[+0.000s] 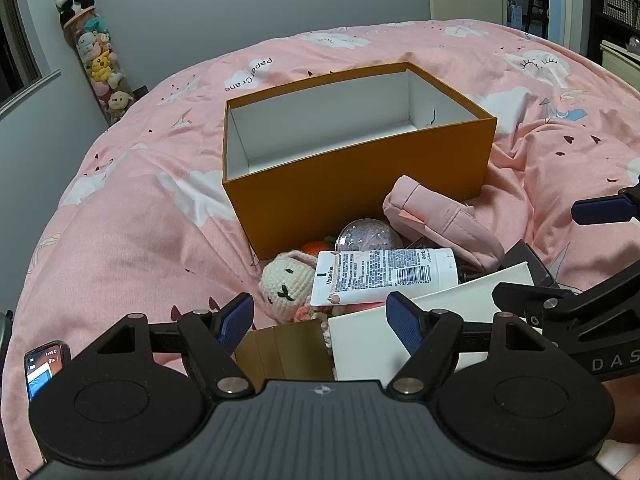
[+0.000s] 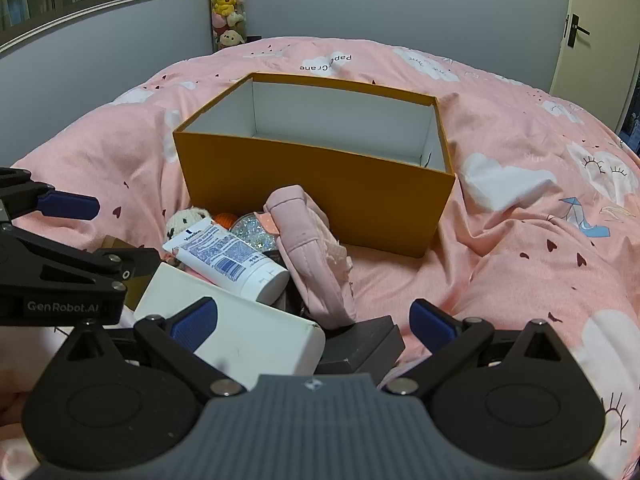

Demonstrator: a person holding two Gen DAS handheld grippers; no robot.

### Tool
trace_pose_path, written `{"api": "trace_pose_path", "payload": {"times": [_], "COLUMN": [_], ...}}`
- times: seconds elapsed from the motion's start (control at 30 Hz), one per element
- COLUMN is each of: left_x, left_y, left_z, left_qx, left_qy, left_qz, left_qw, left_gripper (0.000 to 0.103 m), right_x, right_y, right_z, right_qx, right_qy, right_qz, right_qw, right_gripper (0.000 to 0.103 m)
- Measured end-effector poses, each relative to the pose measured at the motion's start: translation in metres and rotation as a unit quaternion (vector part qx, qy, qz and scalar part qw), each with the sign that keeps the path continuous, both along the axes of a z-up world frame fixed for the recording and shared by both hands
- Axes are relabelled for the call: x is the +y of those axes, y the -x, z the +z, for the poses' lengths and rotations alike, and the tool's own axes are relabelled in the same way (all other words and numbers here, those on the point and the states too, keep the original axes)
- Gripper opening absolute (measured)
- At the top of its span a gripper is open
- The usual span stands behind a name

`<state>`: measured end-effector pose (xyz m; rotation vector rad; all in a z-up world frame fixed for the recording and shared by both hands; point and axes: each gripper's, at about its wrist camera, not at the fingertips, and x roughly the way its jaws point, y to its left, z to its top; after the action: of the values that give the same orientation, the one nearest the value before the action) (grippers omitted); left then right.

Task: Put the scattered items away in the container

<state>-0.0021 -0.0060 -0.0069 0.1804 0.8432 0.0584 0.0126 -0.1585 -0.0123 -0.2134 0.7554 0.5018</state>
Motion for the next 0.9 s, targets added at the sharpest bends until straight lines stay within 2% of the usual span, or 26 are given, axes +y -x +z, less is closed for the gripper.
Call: {"api": "trace_pose_path", "payload": {"times": [0.9], "left_x": [0.0016], "left_y": [0.0005], "left_z": [-0.0011], "left_qx": [0.002], "left_qy": [0.0], "left_qz": [0.001], "left_qw": [1.0], "left_gripper": [0.086], "right_x": [0.0014], "right_y": [0.0009], "right_z": [-0.0019], "right_qx": [0.0], "right_qy": [0.002], "right_qz": [0.001], "right_qw": [1.0], "right_gripper": [0.102]}}
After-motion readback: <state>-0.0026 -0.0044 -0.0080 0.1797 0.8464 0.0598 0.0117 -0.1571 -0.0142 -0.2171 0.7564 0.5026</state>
